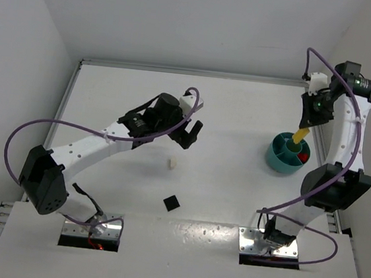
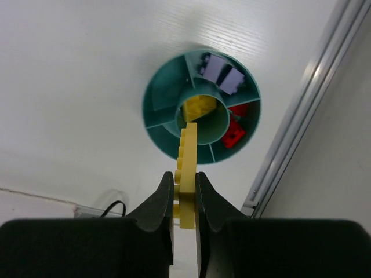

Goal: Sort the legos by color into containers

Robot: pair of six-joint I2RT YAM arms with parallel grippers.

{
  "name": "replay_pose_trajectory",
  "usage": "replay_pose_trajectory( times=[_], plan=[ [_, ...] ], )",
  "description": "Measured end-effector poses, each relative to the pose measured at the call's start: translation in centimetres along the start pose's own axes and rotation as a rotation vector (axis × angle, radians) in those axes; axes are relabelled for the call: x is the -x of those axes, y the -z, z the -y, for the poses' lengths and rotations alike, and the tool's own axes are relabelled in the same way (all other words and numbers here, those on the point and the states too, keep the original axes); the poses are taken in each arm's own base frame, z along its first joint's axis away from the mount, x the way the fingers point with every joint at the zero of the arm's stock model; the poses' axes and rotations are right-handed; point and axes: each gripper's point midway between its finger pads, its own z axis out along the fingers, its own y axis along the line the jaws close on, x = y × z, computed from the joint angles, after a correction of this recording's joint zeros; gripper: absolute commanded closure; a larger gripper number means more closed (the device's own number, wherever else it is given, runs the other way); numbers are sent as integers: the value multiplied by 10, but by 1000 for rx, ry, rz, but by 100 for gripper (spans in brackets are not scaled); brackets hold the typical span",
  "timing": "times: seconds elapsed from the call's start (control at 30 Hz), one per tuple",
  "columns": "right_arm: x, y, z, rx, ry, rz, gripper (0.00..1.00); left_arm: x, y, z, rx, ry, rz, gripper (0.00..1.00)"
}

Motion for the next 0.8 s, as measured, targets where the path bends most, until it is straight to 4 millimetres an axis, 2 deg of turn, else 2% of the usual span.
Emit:
replay_pose_trajectory(
  times=[0.17,0.6,0.7,0.8],
  plan=[
    [-12,-18,21,-26,-41,-76,100,-14,0,-20,19,37,-36,0],
    [-11,-53,32,9,-67,-135,100,-27,3,-49,43,97,-71,0],
    [-12,-56,33,11,-70,-141,77,-34,0,-53,36,123,-92,0],
    [-13,-61,33,14,-73,-153,68,-46,-6,-52,38,173,-124,0]
  ],
)
